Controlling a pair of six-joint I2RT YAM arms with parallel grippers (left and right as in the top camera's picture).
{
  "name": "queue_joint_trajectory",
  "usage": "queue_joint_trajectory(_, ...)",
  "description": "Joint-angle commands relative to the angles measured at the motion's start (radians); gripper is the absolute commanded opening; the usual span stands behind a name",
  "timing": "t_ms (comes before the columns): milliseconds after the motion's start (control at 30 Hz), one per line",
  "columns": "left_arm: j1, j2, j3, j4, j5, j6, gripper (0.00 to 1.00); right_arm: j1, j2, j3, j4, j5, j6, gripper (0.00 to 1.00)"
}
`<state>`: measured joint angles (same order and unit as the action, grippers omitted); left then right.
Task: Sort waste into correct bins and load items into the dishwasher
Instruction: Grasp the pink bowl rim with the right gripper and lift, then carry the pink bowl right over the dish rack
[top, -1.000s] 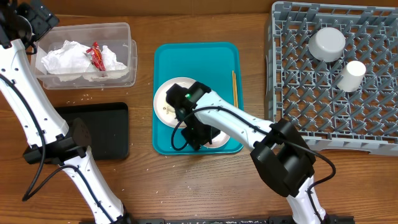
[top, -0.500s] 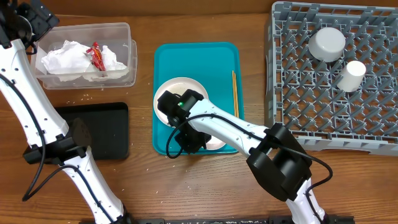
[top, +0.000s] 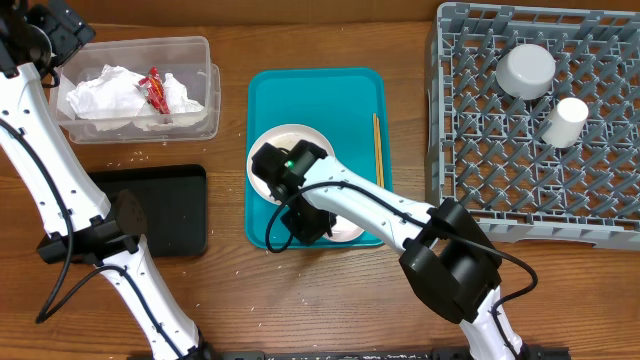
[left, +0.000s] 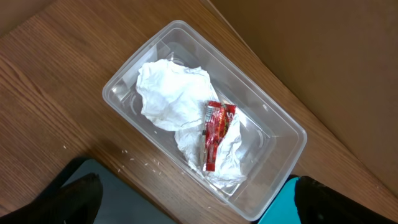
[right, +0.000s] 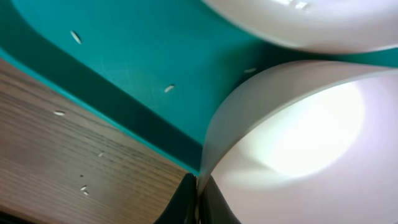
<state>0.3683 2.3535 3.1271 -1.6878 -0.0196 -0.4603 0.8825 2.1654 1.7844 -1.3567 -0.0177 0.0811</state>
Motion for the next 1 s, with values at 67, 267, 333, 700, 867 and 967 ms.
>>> queue_joint_trajectory(67, 0.004, -0.003, 0.002, -0.002, -0.007, 0.023, 1.00, -0.037, -0.017, 0.220, -0.092, 0.063, -0.001, 0.04)
queue_joint_trajectory(267, 0.004, -0.003, 0.002, -0.002, -0.006, 0.023, 1.00, -0.138, -0.017, 0.495, -0.213, 0.092, -0.008, 0.04)
queue_joint_trajectory(333, 0.004, -0.003, 0.002, -0.002, -0.007, 0.023, 1.00, -0.190, -0.017, 0.582, -0.256, 0.107, -0.007, 0.04)
queue_joint_trajectory(700, 0.004, -0.003, 0.002, -0.002, -0.006, 0.023, 1.00, -0.621, -0.028, 0.790, -0.337, -0.069, 0.058, 0.04)
queue_joint_trajectory(867, 0.004, -0.003, 0.002, -0.002, -0.007, 0.023, 1.00, -0.827, -0.028, 0.782, -0.337, -0.351, 0.050, 0.04)
queue_joint_trajectory(967, 0.004, -0.003, 0.002, -0.002, -0.006, 0.023, 1.00, -0.942, -0.028, 0.765, -0.337, -0.485, 0.042, 0.04)
